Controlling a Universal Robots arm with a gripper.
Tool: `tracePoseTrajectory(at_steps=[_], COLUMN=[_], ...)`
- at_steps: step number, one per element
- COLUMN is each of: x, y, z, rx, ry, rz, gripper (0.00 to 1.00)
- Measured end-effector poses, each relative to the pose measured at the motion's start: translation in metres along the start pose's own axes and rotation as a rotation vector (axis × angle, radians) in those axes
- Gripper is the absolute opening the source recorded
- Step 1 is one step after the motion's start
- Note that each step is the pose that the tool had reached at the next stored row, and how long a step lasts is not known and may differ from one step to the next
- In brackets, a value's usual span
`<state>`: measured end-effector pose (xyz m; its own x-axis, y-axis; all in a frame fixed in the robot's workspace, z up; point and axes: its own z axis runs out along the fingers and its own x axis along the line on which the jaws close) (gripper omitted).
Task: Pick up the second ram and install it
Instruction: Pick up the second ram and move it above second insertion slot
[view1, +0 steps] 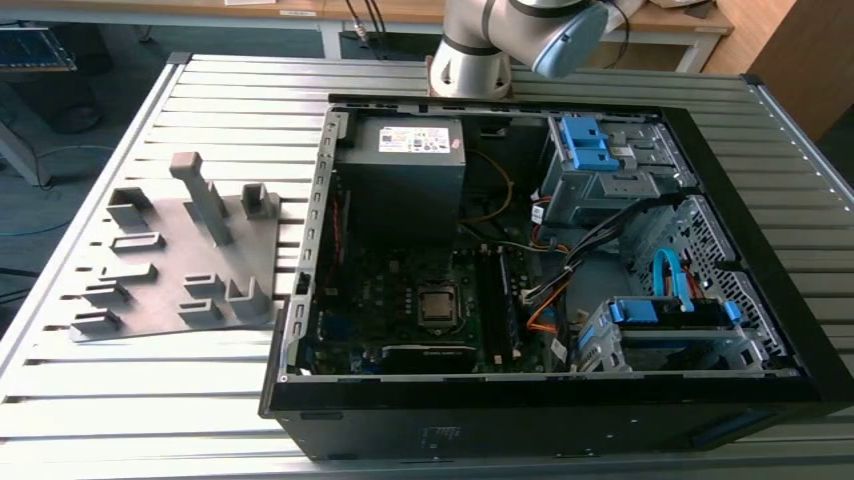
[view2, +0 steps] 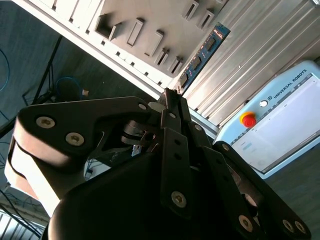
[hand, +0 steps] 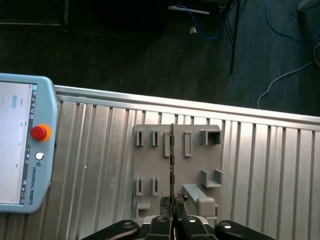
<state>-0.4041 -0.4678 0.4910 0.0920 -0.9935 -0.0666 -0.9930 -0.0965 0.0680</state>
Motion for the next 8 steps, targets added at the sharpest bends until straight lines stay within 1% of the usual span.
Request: tracePoseTrajectory(at_steps=[3,7,8], x=[-0.0004,-0.0011,-0.0011], y=[0.0004,0.0011,0.0011], z=[-0.0060,-0.0159,-0.0167], rx=[0.0001,-0.0001,-0.0001], ry=[0.0000,0.0000,-0.0002], rz=[0.000,0.000,0.000], gripper=[0.14,0.14,0.14])
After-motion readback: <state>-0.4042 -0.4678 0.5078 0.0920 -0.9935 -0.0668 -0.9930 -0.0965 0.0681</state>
